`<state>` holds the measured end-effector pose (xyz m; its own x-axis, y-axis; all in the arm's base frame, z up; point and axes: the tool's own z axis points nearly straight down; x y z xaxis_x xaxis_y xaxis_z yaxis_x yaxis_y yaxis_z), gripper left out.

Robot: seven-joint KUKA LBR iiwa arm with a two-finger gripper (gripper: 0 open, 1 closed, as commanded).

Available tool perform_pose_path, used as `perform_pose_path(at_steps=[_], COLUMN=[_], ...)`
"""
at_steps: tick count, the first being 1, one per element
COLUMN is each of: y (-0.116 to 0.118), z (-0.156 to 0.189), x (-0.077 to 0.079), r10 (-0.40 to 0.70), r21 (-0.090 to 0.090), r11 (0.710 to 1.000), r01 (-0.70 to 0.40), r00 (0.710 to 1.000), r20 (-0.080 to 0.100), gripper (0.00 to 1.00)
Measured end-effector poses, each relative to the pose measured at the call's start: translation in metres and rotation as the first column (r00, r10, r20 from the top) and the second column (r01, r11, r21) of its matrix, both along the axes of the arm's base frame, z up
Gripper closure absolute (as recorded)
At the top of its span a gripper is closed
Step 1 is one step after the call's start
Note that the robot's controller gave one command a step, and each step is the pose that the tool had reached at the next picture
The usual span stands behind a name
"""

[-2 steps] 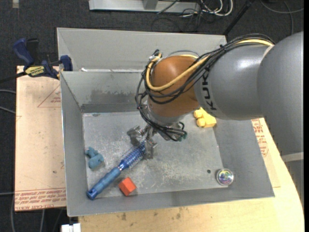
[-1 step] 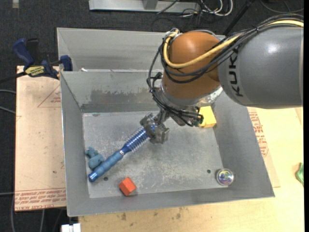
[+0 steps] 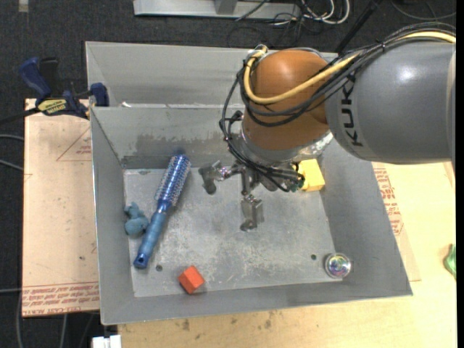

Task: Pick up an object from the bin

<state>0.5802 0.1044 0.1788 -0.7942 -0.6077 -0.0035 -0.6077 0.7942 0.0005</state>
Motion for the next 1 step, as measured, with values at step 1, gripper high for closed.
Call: perform_pose_path(at_steps=[1], y=[0.0955], z=[0.0080], x=[0.0175], r10=[-0.207], r21=[0.004], r11=[0.978], r01=[0.207], r00=[0.978], r20=[0.001], gripper=[0.00])
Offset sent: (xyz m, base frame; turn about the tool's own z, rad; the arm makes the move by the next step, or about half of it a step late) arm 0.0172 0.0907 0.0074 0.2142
